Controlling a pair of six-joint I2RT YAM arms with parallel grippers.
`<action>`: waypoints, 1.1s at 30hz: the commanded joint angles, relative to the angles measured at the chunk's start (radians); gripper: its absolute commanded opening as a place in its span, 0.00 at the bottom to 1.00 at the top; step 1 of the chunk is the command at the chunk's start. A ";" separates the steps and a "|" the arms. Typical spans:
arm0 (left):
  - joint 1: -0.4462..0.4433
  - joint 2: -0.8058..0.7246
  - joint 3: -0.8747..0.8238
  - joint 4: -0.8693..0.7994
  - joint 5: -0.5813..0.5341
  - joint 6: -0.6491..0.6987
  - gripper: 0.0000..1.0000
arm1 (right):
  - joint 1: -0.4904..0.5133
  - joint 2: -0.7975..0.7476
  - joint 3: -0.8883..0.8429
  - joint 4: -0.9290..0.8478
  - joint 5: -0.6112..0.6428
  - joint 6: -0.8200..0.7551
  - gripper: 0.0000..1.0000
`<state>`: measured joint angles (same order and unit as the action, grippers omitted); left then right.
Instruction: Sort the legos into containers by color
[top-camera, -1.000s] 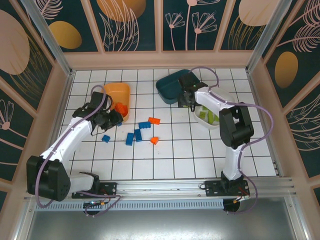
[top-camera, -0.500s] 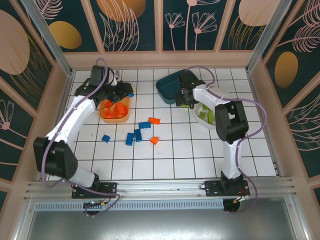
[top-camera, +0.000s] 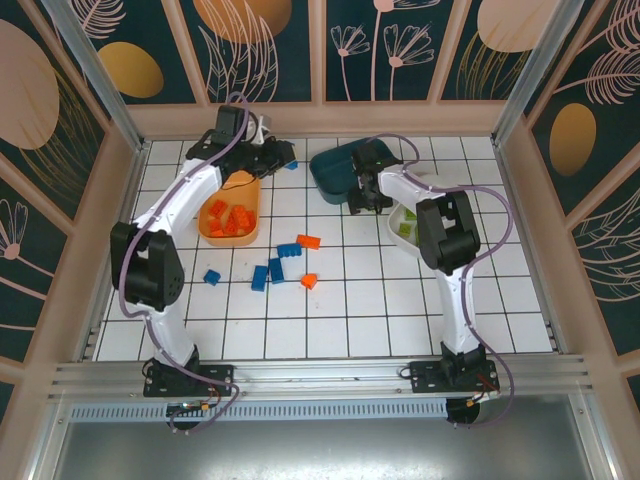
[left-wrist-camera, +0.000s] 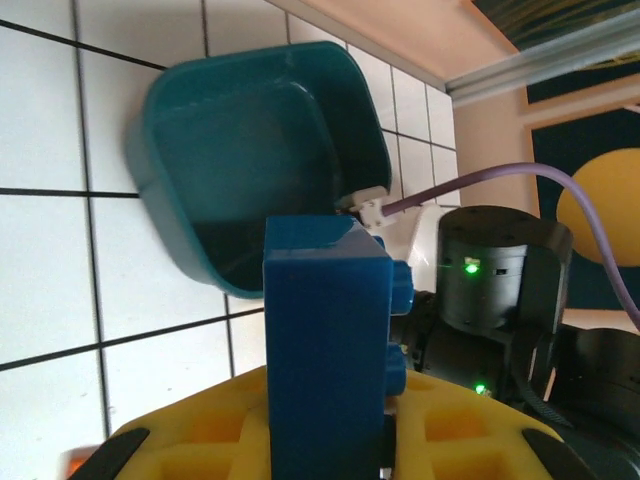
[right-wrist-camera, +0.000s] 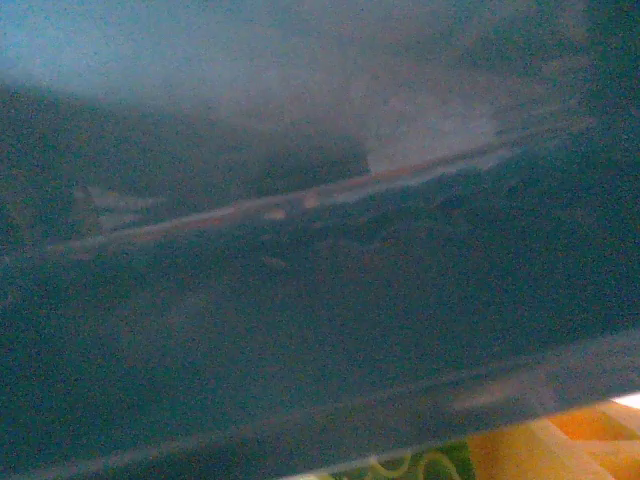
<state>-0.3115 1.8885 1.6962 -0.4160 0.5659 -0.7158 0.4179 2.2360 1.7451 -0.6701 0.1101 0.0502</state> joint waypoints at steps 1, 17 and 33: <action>-0.034 0.074 0.089 0.035 0.050 -0.005 0.07 | 0.005 -0.006 -0.001 -0.048 -0.018 0.003 0.67; -0.115 0.545 0.524 0.019 0.151 -0.084 0.10 | 0.076 -0.223 -0.266 0.070 -0.090 0.123 0.22; -0.098 0.483 0.595 -0.233 -0.173 0.014 0.63 | -0.010 -0.516 -0.431 0.163 -0.337 0.309 0.20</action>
<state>-0.4267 2.4550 2.2368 -0.4988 0.5613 -0.7658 0.4423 1.8076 1.3422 -0.5453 -0.1505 0.2893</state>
